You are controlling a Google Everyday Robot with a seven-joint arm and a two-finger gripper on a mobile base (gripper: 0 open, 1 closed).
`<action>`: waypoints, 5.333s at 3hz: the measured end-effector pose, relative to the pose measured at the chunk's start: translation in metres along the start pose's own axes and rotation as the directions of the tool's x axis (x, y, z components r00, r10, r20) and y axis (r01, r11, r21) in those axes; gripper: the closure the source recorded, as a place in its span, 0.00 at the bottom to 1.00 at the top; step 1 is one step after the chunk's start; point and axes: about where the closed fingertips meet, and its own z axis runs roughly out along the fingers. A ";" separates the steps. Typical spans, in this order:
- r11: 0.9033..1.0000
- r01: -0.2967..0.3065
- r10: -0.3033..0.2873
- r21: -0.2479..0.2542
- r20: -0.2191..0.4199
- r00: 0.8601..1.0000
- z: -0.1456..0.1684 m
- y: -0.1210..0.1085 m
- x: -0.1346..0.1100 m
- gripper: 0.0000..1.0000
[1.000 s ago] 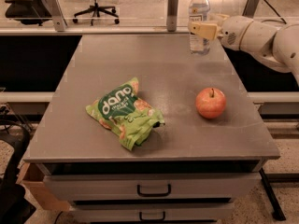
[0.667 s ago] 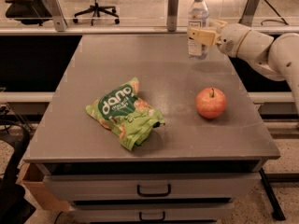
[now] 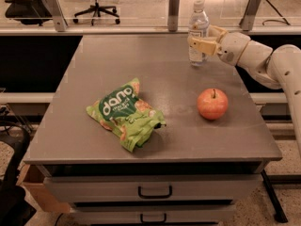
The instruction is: Place blue plastic bottle upright
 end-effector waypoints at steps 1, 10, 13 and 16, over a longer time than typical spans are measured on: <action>0.999 0.040 -0.040 -0.022 -0.002 0.999 -0.001 0.001 0.003 1.00; 0.997 -0.070 0.071 0.014 -0.078 0.994 0.000 0.002 0.020 1.00; 0.997 -0.071 0.071 0.014 -0.078 0.994 0.000 0.002 0.020 0.52; 0.997 -0.072 0.072 0.005 -0.077 0.994 0.005 0.006 0.020 0.00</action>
Offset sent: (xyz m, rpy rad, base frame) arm -0.0037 -0.0061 -0.0091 -0.1073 -0.0421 0.0155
